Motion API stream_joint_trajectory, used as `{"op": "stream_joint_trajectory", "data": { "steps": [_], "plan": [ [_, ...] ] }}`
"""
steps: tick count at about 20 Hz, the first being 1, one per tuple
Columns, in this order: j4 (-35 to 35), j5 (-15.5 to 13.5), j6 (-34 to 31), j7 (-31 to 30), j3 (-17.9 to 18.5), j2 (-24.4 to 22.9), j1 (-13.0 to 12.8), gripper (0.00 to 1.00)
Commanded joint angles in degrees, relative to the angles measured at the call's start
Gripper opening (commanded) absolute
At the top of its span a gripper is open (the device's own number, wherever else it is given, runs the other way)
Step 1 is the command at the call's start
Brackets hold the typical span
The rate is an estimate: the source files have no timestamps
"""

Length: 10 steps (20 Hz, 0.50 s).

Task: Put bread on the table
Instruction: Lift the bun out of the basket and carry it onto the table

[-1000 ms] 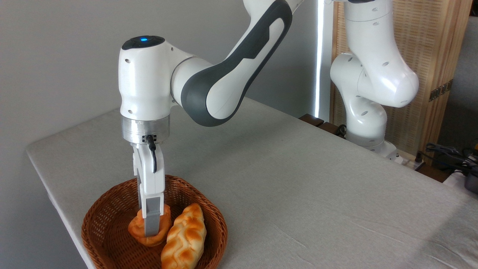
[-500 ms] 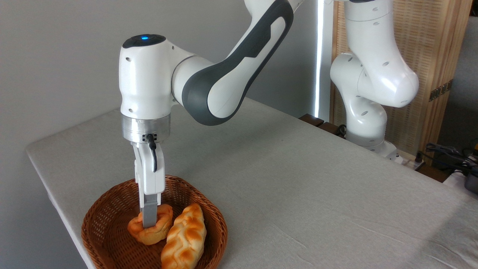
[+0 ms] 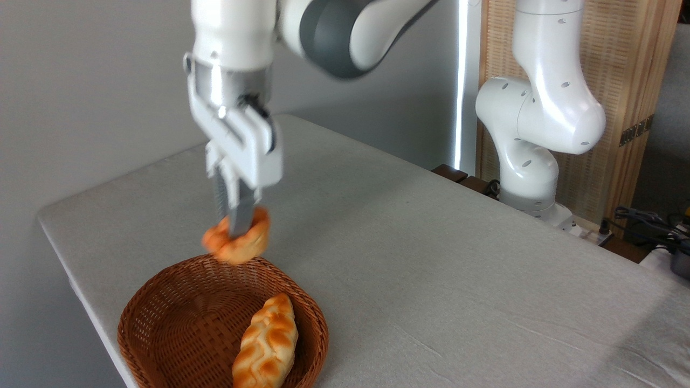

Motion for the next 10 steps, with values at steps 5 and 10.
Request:
{"op": "stream_joint_trajectory", "data": {
  "steps": [5, 10],
  "plan": [
    [-11.4, 1.3, -7.6, 7.3, -0.2, -6.3, -0.2, 0.42],
    [-16.2, 5.3, -4.0, 10.2, -0.5, -4.9, -1.6, 1.0]
  ]
}}
